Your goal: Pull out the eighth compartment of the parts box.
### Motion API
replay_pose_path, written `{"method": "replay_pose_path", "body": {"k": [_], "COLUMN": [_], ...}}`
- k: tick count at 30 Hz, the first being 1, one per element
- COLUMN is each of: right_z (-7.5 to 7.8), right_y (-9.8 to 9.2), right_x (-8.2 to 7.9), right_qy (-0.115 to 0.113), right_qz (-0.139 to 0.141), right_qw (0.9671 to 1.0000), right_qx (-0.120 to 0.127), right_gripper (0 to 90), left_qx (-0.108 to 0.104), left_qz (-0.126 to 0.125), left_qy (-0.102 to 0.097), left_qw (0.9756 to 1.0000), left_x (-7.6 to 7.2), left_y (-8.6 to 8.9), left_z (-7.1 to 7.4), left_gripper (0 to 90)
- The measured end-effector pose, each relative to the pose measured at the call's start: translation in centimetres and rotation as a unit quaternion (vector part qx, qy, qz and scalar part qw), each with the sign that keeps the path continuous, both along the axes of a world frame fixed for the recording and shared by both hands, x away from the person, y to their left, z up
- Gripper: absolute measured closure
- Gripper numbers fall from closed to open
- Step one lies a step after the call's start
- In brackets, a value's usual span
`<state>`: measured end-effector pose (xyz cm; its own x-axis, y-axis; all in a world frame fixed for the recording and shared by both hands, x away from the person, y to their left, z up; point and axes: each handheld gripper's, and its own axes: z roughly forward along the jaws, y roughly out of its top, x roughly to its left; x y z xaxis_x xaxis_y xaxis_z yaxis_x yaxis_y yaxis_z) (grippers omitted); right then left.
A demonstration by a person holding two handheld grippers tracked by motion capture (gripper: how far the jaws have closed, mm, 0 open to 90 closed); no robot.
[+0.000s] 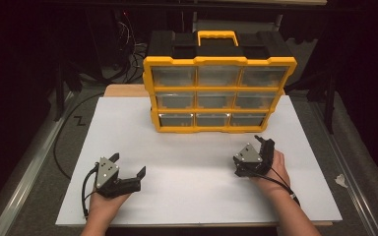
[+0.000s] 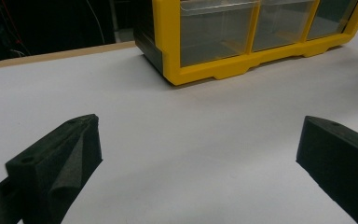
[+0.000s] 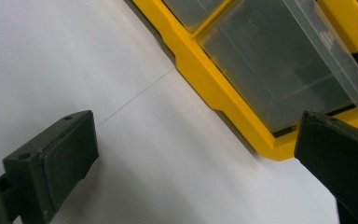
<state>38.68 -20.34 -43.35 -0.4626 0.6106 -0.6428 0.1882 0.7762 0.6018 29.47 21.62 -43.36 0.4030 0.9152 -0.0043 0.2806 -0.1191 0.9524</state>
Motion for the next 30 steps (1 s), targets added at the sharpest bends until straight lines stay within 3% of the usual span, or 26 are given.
{"method": "replay_pose_path", "body": {"k": [3,4,7,10,13,18,23,24,27,28,30], "right_z": [0.0,0.1,0.1,0.3,0.3,0.4,0.6,0.7,0.7,0.9,0.8], "right_y": [0.2,0.4,0.6,0.9,1.1,1.8,2.0,2.1,2.1,2.1,2.1], "right_x": [-0.1,-0.2,-0.4,-0.7,-0.8,-1.2,-1.5,-1.6,-1.7,-1.7,-1.8], "right_qy": [-0.003,-0.009,-0.014,-0.026,-0.033,-0.052,-0.062,-0.067,-0.069,-0.081,-0.080], "right_qz": [0.000,0.007,0.007,0.014,0.020,0.032,0.035,0.037,0.037,0.045,0.045], "right_qw": [0.9999,0.9995,0.9992,0.9973,0.9961,0.9913,0.9881,0.9858,0.9849,0.9806,0.9803], "right_qx": [-0.012,-0.028,-0.036,-0.068,-0.079,-0.117,-0.136,-0.149,-0.154,-0.173,-0.175], "right_gripper": [0.8,0.8,0.9,0.8,0.8,0.8,0.9,0.8,0.8,0.9,0.8], "left_qx": [0.000,0.000,0.000,0.001,0.001,0.003,0.004,0.005,0.005,0.006,0.006], "left_qz": [0.000,-0.001,-0.001,-0.002,-0.002,-0.003,-0.004,-0.004,-0.004,-0.004,-0.004], "left_qy": [0.000,-0.001,-0.001,-0.001,-0.001,-0.002,-0.002,-0.002,-0.002,-0.002,-0.002], "left_qw": [1.0000,1.0000,1.0000,1.0000,1.0000,1.0000,1.0000,1.0000,1.0000,1.0000,1.0000], "left_x": [0.0,0.0,0.0,0.0,0.0,0.0,0.0,0.0,0.0,0.0,0.0], "left_y": [0.0,0.0,0.0,0.0,0.0,0.0,0.0,0.0,0.0,0.0,0.0], "left_z": [0.0,0.0,0.0,0.0,0.0,0.0,0.0,0.0,0.0,0.0,0.0], "left_gripper": [0.8,0.8,0.8,0.8,0.8,0.8,0.8,0.8,0.8,0.8,0.8]}}
